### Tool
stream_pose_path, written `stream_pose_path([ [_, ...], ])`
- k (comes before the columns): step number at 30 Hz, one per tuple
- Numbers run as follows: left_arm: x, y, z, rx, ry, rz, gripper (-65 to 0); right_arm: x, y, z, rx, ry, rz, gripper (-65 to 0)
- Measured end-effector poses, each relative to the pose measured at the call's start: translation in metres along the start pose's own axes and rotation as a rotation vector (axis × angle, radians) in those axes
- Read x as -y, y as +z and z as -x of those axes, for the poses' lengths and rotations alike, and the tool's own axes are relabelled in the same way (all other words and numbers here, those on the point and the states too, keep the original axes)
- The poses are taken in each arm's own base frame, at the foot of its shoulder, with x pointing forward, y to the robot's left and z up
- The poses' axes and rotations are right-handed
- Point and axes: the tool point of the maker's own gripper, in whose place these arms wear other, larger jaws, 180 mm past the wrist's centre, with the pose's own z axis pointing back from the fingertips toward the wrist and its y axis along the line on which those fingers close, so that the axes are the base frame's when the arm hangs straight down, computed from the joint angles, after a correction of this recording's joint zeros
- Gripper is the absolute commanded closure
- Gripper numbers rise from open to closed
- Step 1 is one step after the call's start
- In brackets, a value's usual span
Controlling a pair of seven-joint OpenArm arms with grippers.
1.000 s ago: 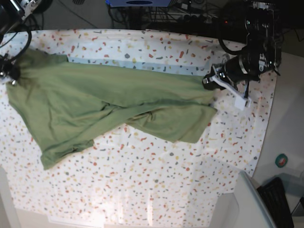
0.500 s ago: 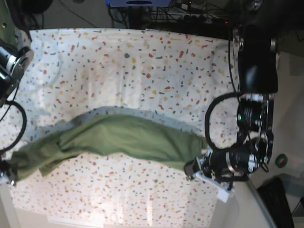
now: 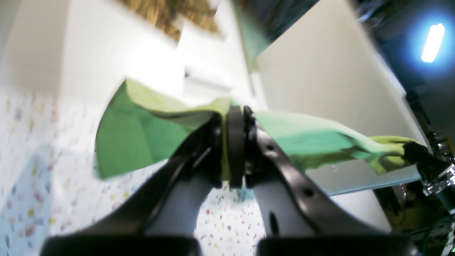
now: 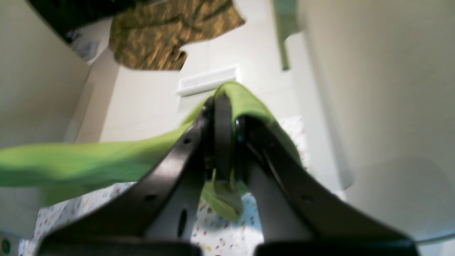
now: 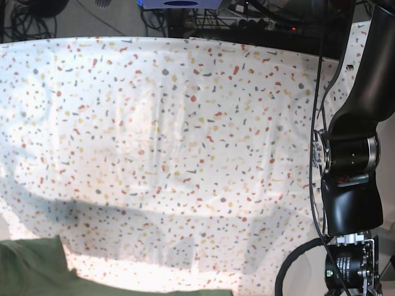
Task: Layout the t-shirt on the table in an organized manner, then fold the t-shirt properly
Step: 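Lift the shirt with both grippers and swing it toward the robot, then lay the shirt flat on the cloth, dragging it with both grippers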
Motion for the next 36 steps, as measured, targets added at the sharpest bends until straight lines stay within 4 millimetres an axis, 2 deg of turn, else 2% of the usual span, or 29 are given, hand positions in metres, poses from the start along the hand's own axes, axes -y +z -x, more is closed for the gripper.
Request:
stream_pose_path([
  [1,-0.003,0.0,0.01,-0.007,0.004,0.001,0.0,0.005,0.002,0.009,-0.021,0.012,0.013,0.0],
  [3,-0.022,0.0,0.053,-0.063,0.036,-0.02,0.0,0.012,-0.002,0.052,-0.105,0.018,0.032,0.0],
  [5,-0.054,0.008,0.124,-0.182,0.083,-0.085,0.0,0.017,-0.004,0.128,-0.257,0.01,0.034,0.0],
  [7,-0.081,0.028,0.187,-0.276,0.122,-0.143,0.0,0.025,0.001,0.202,-0.364,-0.057,0.047,0.0],
  [9,-0.096,0.05,0.224,-0.315,0.133,-0.173,0.0,0.036,0.012,0.254,-0.417,-0.095,0.067,0.0],
  [11,-0.113,0.068,0.251,-0.341,0.156,-0.215,0.0,0.047,0.024,0.289,-0.436,-0.106,0.104,0.0],
  [15,-0.141,0.109,0.328,-0.483,0.229,-0.303,0.0,0.044,0.052,0.369,-0.529,-0.139,0.114,0.0],
  [17,-0.154,0.124,0.342,-0.482,0.236,-0.347,0.0,0.041,0.065,0.397,-0.577,-0.154,0.109,0.0],
  [19,-0.165,0.134,0.342,-0.48,0.219,-0.372,0.0,0.047,0.075,0.408,-0.594,-0.153,0.125,0.0],
  [22,-0.167,0.143,0.345,-0.461,0.216,-0.384,0.0,0.061,0.089,0.418,-0.606,-0.14,0.155,0.0],
  [26,-0.165,0.17,0.383,-0.55,0.244,-0.402,0.0,0.066,0.112,0.445,-0.686,-0.143,0.174,0.0],
  [28,-0.17,0.178,0.387,-0.565,0.237,-0.417,0.0,0.066,0.118,0.451,-0.718,-0.143,0.176,0.0],
  [32,-0.183,0.181,0.369,-0.532,0.197,-0.44,0.0,0.061,0.125,0.441,-0.745,-0.105,0.162,0.0],
  [34,-0.183,0.182,0.369,-0.535,0.196,-0.442,0.0,0.057,0.13,0.435,-0.758,-0.079,0.155,0.0],
  [36,-0.182,0.183,0.367,-0.541,0.197,-0.44,0.0,0.043,0.134,0.429,-0.773,-0.059,0.137,0.0],
])
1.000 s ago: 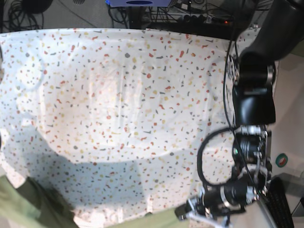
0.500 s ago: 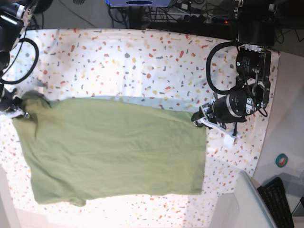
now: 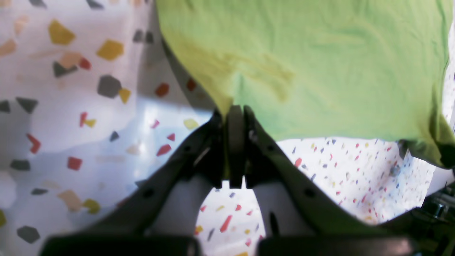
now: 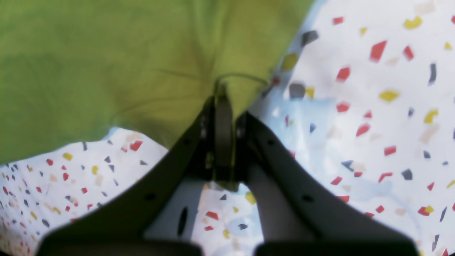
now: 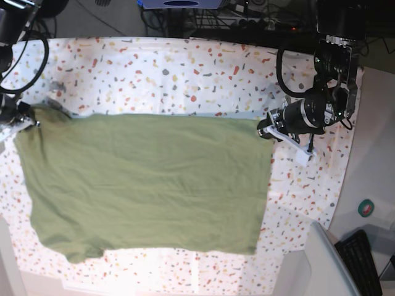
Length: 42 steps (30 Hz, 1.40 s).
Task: Layout the t-shirt on the table in an organized manner, then fold the t-shirt properly
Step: 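Lay the shirt flat on the cloth, dragging it with both grippers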
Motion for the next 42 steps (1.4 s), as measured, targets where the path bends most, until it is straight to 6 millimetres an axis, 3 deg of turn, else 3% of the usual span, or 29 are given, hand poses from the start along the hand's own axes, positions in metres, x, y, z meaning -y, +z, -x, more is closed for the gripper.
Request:
stream_pose_path([
  [3,-0.003,0.014,-0.024,0.074,0.014,0.0,0.0,-0.019,0.014,-0.006,0.008,0.045,-0.024,0.0],
  [6,-0.014,0.022,-0.037,0.112,0.018,-0.027,0.0,-0.025,0.005,-0.016,0.031,0.022,-0.041,0.0],
  [10,-0.004,0.014,-0.024,0.084,0.036,0.002,0.0,-0.019,-0.025,-0.014,-0.022,-0.017,-0.011,0.0],
  [14,-0.014,0.013,0.002,0.042,0.062,-0.017,0.0,-0.009,-0.022,-0.001,-0.045,-0.002,0.022,0.0],
  [17,-0.021,0.015,0.01,0.026,0.066,-0.035,0.0,-0.009,-0.018,-0.001,-0.042,0.01,0.026,0.0],
  [25,-0.008,0.006,-0.02,0.077,0.083,0.003,0.0,-0.025,-0.016,-0.038,0.028,0.017,-0.003,0.0],
  [32,-0.038,-0.007,-0.029,0.071,0.22,-0.04,0.0,-0.039,-0.015,-0.077,0.091,0.006,-0.038,0.0],
  [37,-0.024,-0.012,-0.041,0.09,0.222,-0.002,0.0,-0.045,-0.033,-0.079,0.039,-0.036,-0.069,0.0],
  [42,-0.025,-0.009,-0.053,0.11,0.212,-0.007,0.0,-0.044,-0.04,-0.083,0.07,-0.055,-0.072,0.0],
])
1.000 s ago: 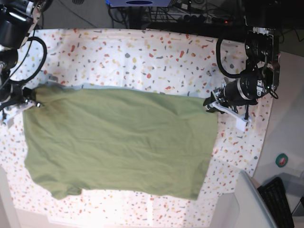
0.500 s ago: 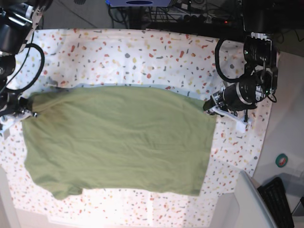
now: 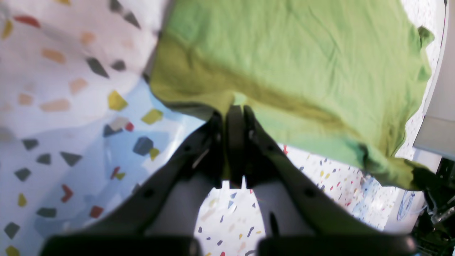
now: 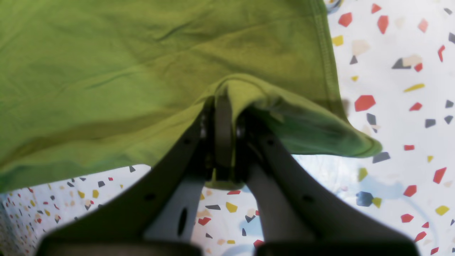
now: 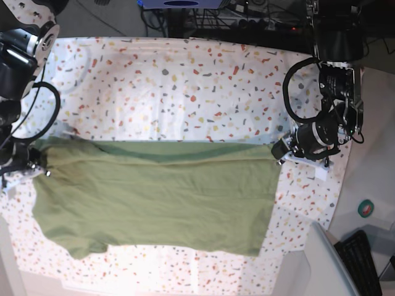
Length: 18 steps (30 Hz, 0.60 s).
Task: Layout the t-shirt on the table in an organized manner, then fold the t-shirt properly
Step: 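Lay the shirt flat on the cloth, dragging it with both grippers, then hold the shirt edge with both grippers and smooth it flat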
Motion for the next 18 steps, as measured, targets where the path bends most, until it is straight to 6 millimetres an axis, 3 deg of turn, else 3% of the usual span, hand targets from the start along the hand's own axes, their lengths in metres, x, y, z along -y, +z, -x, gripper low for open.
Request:
stream_pose_path([
  [4,0.004,-0.001,-0.004,0.006,-0.003,0.007,0.0,0.005,-0.004,-0.004,-0.006,-0.015,0.003,0.0],
  [11,-0.006,-0.012,-0.002,-0.031,0.032,-0.019,0.0,0.001,-0.013,-0.013,0.055,-0.042,-0.014,0.0],
  [18,0.006,-0.013,-0.02,0.003,0.026,0.003,0.0,0.001,-0.017,-0.015,0.071,-0.051,-0.015,0.0],
])
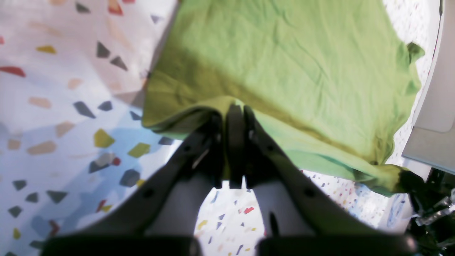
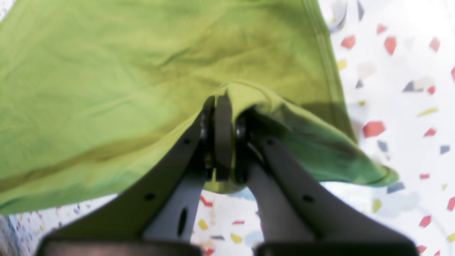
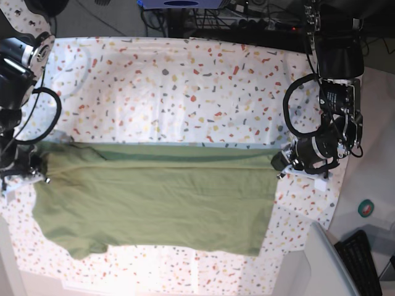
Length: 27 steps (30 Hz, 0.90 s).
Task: Layout the t-shirt on the table in an organized manner, then fold the t-shirt properly
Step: 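Hold the shirt edge with both grippers and smooth it flat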
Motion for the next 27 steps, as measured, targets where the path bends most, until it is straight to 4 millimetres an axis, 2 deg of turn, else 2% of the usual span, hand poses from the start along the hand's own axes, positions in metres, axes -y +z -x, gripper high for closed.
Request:
stream_pose_path([
  [7,0.002,-0.003,-0.006,0.002,0.01,0.003,0.0,-0.009,-0.006,-0.016,0.045,-0.022,-0.023,0.0],
  [14,-0.005,-0.011,-0.009,0.008,0.041,-0.015,0.0,-0.01,-0.014,-0.008,0.023,-0.041,-0.028,0.0],
  [26,0.002,-0.012,-0.017,0.021,0.037,-0.003,0.0,-0.011,-0.014,-0.011,0.029,-0.042,-0.03,0.0],
  [27,0.002,-0.012,-0.018,0.021,0.037,-0.003,0.0,-0.011,-0.014,-0.011,0.029,-0.042,-0.03,-5.3],
])
